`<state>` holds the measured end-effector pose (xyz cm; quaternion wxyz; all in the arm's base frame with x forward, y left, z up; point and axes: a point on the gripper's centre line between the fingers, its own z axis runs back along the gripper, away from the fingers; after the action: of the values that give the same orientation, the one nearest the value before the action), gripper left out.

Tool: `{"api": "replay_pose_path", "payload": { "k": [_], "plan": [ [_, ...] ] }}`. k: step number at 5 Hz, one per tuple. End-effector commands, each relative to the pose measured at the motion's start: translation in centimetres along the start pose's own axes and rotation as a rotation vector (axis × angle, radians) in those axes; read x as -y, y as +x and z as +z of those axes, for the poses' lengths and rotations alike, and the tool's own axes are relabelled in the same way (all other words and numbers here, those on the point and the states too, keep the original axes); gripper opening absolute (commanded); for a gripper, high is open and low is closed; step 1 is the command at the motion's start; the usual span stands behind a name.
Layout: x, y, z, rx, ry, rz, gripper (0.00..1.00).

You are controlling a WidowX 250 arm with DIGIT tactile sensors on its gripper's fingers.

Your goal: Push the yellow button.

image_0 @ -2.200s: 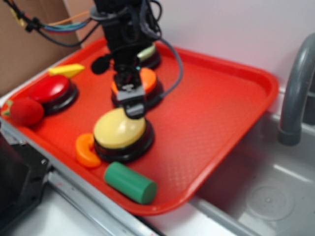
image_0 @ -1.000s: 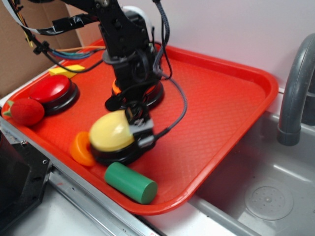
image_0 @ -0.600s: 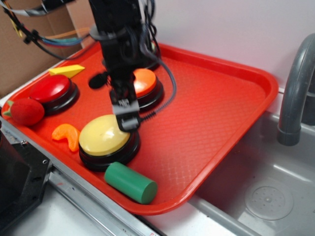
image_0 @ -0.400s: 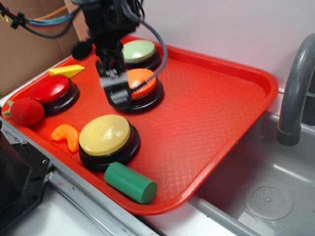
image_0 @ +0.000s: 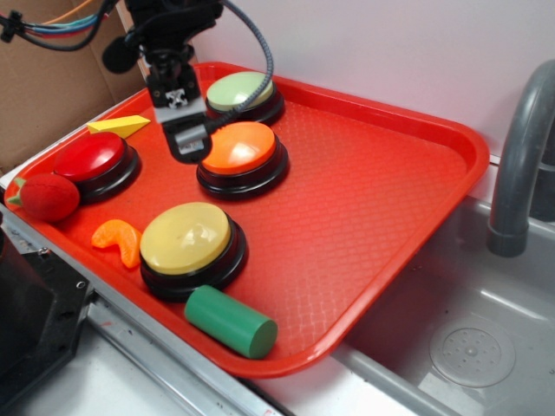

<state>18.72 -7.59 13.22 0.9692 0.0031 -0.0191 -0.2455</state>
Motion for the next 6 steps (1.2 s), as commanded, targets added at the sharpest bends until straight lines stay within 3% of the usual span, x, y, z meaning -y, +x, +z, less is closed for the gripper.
{"api": "replay_pose_path", "payload": {
  "k": [1, 3, 4, 6],
  "plan": [
    [-0.4, 1.7, 2.0, 0.011, 0.013, 0.009, 1.00],
    [-1.4, 2.8, 1.4, -0.057, -0.032, 0.010, 1.00],
    [-0.8, 2.9, 1.6, -0.056, -0.037, 0.011, 1.00],
    [0.0, 1.6, 3.7, -0.033, 0.014, 0.038, 1.00]
  ]
}}
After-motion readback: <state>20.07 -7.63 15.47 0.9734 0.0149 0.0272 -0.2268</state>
